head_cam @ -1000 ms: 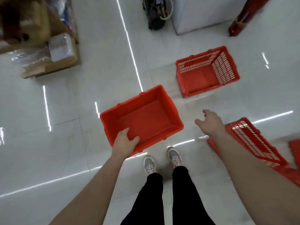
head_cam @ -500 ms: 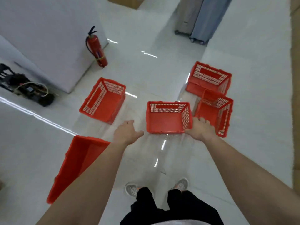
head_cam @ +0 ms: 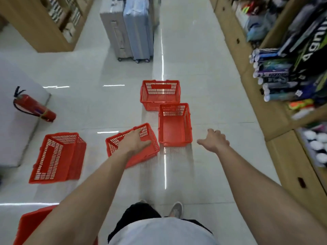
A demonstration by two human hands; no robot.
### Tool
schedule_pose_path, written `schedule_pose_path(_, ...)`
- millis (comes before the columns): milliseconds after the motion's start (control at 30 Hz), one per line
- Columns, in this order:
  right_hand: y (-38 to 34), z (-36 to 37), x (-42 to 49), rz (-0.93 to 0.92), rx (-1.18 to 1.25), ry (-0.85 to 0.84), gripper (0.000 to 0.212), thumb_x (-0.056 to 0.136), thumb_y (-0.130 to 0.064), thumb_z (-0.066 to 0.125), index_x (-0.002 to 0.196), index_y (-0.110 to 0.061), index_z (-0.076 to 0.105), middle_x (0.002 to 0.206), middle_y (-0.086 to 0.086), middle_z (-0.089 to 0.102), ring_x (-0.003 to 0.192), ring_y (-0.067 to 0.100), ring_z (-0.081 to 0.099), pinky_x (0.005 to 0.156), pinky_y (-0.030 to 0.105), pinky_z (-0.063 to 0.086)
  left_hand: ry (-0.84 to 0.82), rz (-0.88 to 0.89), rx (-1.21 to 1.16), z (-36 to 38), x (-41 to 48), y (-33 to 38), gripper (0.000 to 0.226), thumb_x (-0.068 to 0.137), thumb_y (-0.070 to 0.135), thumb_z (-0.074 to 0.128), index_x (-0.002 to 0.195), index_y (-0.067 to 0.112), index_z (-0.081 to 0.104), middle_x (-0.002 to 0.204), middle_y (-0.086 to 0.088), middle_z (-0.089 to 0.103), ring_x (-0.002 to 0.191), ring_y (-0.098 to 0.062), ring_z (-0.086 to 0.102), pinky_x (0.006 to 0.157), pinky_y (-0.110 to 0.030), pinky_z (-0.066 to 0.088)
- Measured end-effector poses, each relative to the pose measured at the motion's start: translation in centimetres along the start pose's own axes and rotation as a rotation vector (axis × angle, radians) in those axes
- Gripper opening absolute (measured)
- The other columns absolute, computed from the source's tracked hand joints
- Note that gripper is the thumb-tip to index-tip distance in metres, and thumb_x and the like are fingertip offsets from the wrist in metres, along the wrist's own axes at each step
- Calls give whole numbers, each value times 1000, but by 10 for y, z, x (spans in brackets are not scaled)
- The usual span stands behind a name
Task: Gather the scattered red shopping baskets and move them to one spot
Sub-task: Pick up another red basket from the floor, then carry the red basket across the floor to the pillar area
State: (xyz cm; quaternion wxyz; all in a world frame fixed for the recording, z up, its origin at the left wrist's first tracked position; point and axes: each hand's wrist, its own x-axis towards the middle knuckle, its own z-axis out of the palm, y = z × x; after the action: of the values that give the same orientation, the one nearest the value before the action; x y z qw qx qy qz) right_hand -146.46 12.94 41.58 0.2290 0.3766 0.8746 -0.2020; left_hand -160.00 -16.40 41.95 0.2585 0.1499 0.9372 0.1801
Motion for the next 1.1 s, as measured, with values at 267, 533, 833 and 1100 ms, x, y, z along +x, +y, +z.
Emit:
schedule_pose_path(267,60,-37,55,73,116,10,78,83,-56,63,146,-16,41,145,14,43,132,37,43,99,45,40,-113,31,96,24,70,72,63,79,58,63,129,19,55,124,-5,63,106,-25,62,90,-43,54)
schedule_pose_path(533,51,-77,176,47,72,-45,72,88,-47,61,148,-14,39,147,14,41,131,36,43,98,43,41,-134,-12,-7,51,190,114,72,78,54,64,136,13,51,136,-10,57,116,-26,58,93,-36,46)
schedule_pose_path(833,1,-112,343,-58,83,-134,75,87,-46,64,150,-16,38,146,9,45,132,31,46,101,44,44,-87,-196,-210,45,341,130,79,76,56,64,139,10,51,136,-12,59,114,-22,60,94,-38,48)
schedule_pose_path(1100,-12,12,555,-65,221,-252,72,87,-44,66,148,-14,41,138,8,53,120,27,56,94,39,45,-15,-453,-325,144,485,63,85,78,54,66,145,6,43,139,-12,57,123,-25,56,100,-38,43)
